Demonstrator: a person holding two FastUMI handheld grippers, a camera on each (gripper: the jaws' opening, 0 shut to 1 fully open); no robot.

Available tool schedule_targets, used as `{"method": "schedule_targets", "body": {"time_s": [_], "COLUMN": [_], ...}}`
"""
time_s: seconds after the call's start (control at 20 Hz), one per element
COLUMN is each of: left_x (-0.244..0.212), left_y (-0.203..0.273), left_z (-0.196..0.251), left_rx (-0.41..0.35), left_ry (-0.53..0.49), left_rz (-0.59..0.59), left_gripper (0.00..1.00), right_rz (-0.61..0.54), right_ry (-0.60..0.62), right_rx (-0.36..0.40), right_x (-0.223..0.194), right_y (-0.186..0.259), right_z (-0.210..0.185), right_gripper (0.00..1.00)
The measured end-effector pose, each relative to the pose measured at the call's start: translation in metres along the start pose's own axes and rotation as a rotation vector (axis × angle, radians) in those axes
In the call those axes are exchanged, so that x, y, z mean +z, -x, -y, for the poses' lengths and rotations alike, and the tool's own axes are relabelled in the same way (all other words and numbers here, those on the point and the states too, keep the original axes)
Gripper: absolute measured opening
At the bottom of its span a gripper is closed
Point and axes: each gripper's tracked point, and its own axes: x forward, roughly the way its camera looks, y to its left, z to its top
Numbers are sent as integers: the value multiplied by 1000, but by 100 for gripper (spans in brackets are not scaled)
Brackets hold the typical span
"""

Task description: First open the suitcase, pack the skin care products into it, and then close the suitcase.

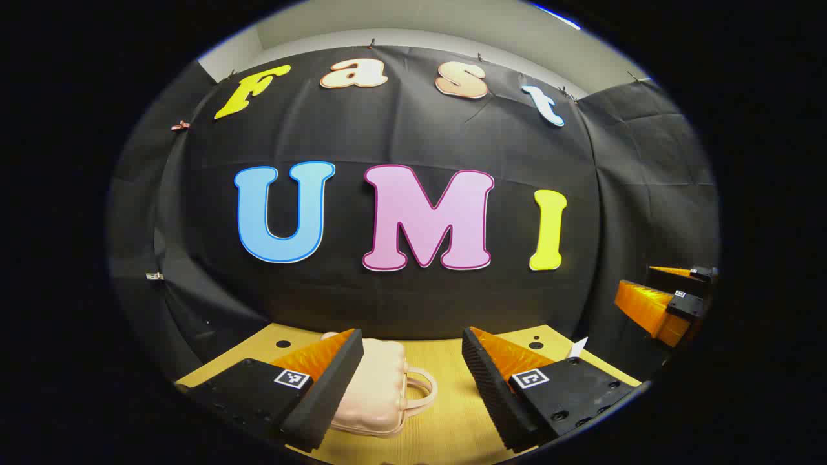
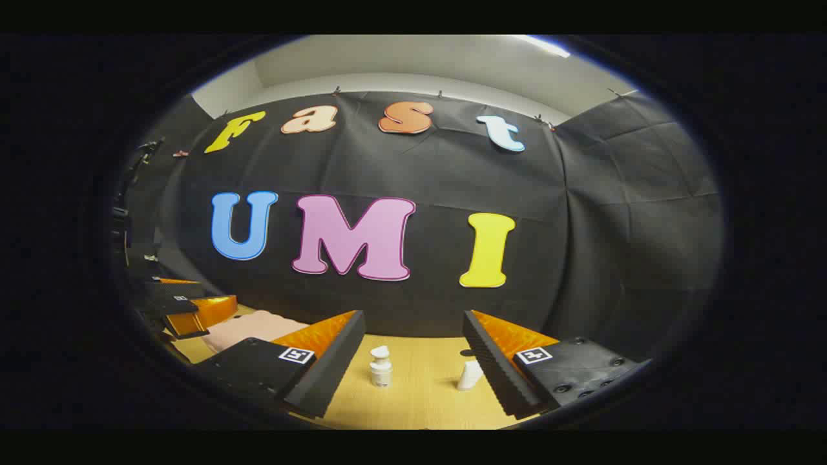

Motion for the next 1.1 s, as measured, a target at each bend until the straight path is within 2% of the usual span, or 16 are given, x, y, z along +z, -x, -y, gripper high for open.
{"method": "schedule_targets", "body": {"time_s": [0.45,0.6,0.85,1.1], "left_x": [-5,-5,-13,-29], "left_y": [-7,-11,-17,-27], "left_z": [-8,-15,-16,3], "left_rx": [10,44,56,6], "left_ry": [-12,-28,-6,-23], "left_rz": [-2,2,-12,-53], "left_gripper": [98,97,98,98], "right_rz": [-15,-8,-18,-22], "right_ry": [3,12,9,5], "right_rx": [13,31,51,49], "right_x": [-5,-4,-9,-12], "right_y": [-6,-12,-22,-25], "right_z": [-2,-4,-3,3], "right_gripper": [97,97,97,97]}}
